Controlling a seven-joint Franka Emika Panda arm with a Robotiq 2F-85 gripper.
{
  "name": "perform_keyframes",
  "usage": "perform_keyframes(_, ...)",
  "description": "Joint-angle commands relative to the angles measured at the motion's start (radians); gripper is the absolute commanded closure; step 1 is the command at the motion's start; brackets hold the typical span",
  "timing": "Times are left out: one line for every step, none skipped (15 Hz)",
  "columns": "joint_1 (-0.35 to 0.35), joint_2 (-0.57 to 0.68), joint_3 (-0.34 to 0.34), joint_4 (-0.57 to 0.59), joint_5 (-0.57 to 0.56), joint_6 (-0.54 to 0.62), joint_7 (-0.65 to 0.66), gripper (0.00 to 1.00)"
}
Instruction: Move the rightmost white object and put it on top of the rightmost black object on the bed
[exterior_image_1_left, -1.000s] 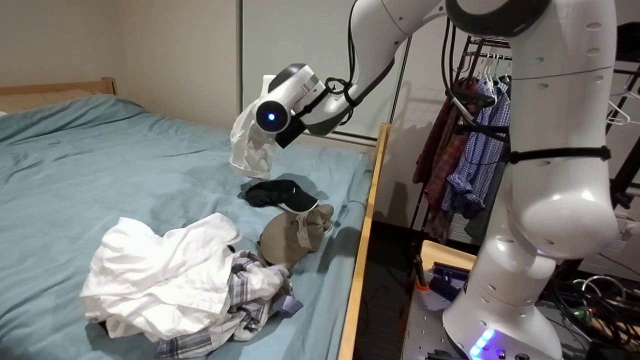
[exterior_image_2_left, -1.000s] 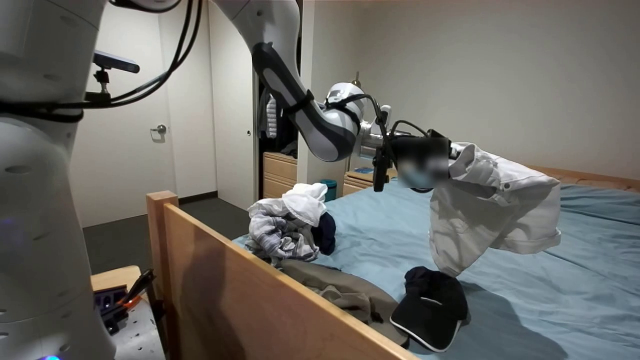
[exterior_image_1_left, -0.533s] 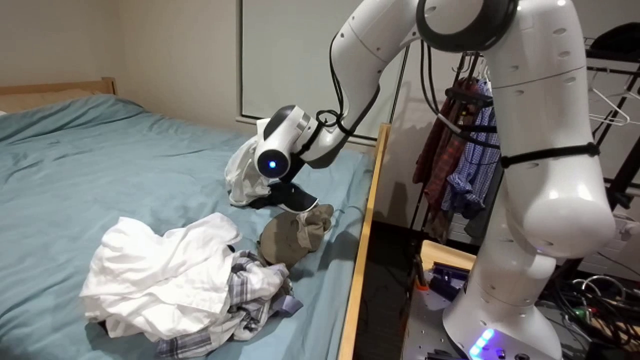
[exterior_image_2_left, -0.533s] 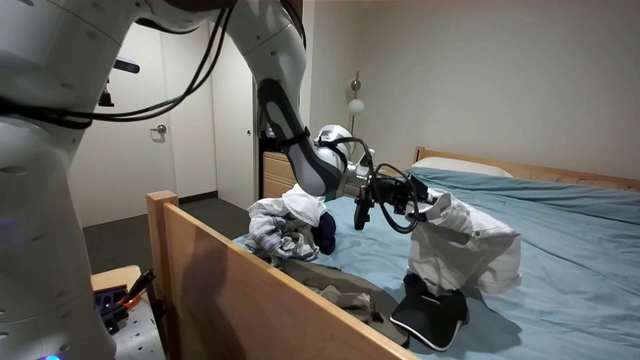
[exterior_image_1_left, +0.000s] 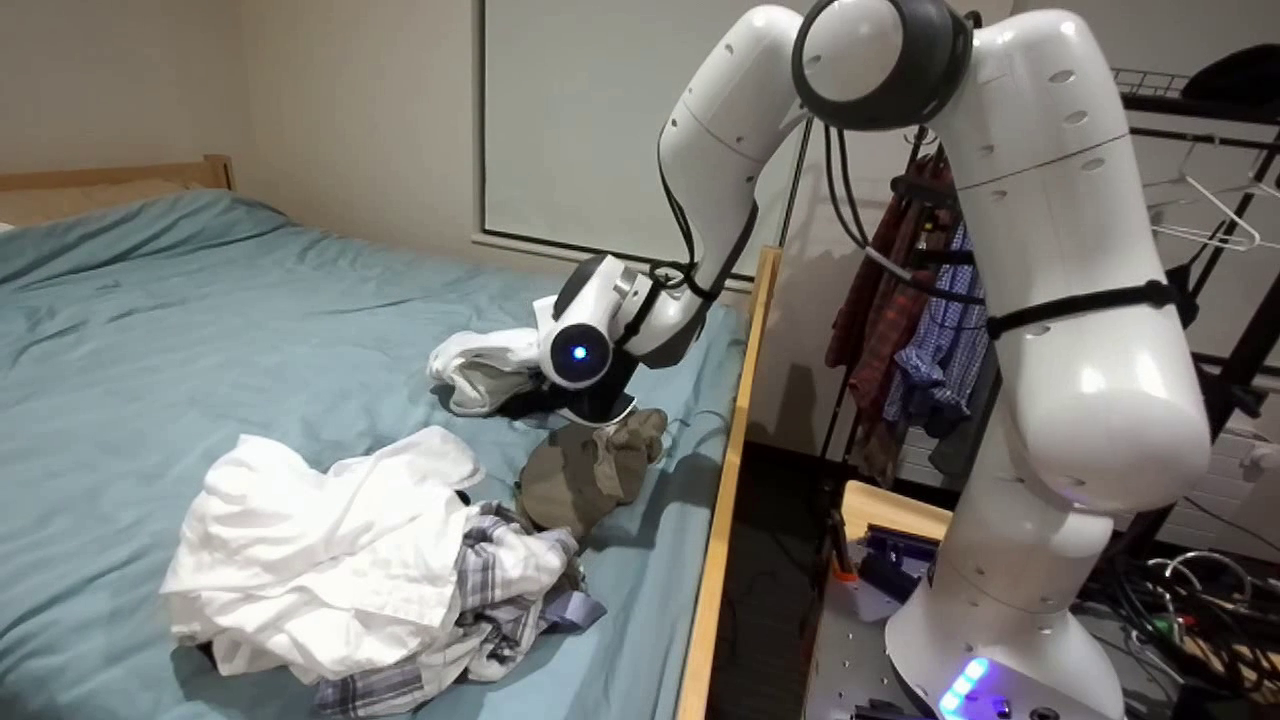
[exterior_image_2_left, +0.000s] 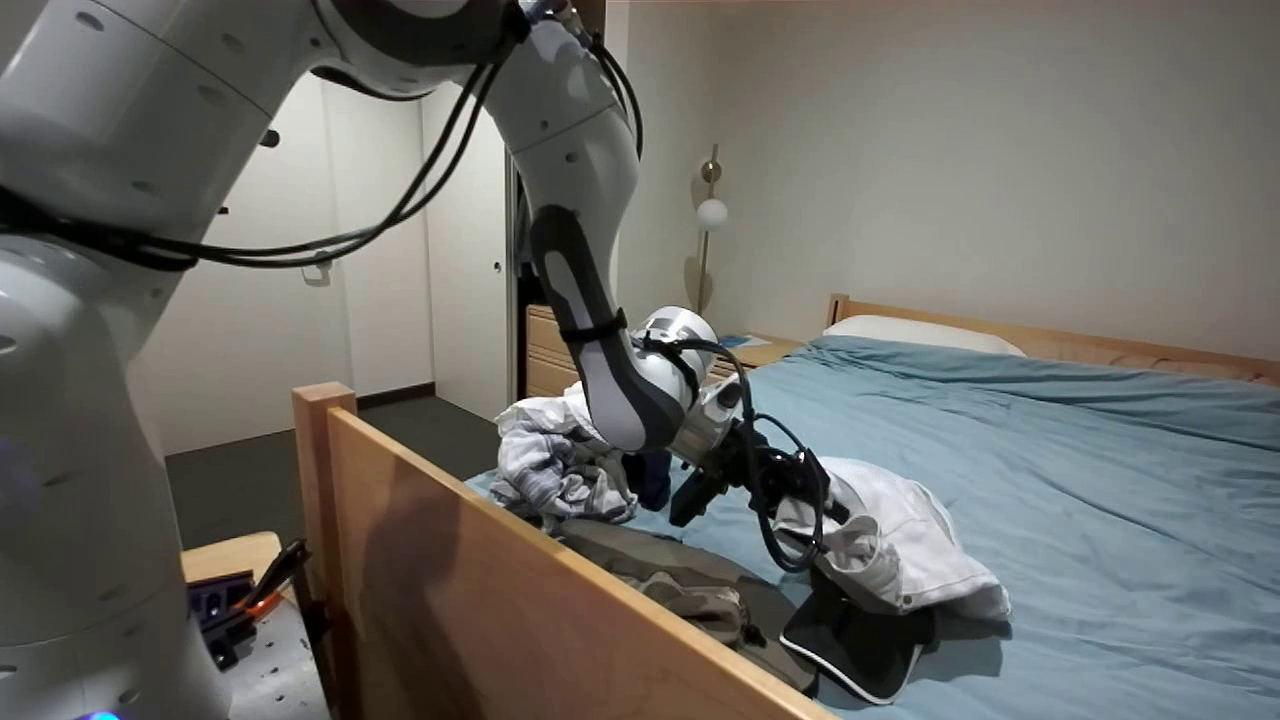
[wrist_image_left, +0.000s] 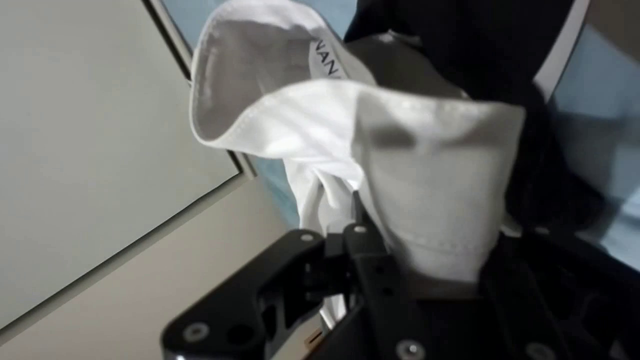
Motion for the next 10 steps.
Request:
perform_keyframes(-0.109, -0.063, -0.011, -0.06, 0.044, 0.202, -0.169, 0.9)
perform_keyframes(-0.133, -0.062, -0.019, -0.063, 0.039, 0.263, -0.211, 0.9)
perform_keyframes(-0.149, -0.06, -0.027, -0.066, 0.066, 0.304, -0.276, 0.9)
perform_keyframes(-0.168, -0.06, -0.035, -0.069, 0.073, 0.357, -0.328, 0.9)
perform_keyframes(-0.162, -0.065, -0.066, -0.084, 0.111, 0.39, -0.399, 0.9)
perform_keyframes(-0.183, -0.079, -0.072, -0.102, 0.141, 0.435, -0.475, 0.9)
perform_keyframes(-0.188, -0.085, -0.086, -0.125, 0.176, 0.46, -0.542, 0.9)
perform_keyframes(-0.166, -0.096, -0.129, -0.153, 0.214, 0.49, -0.611, 0.9)
perform_keyframes(-0.161, -0.101, -0.148, -0.175, 0.251, 0.511, -0.68, 0.9)
perform_keyframes(-0.159, -0.11, -0.163, -0.198, 0.281, 0.536, -0.749, 0.9)
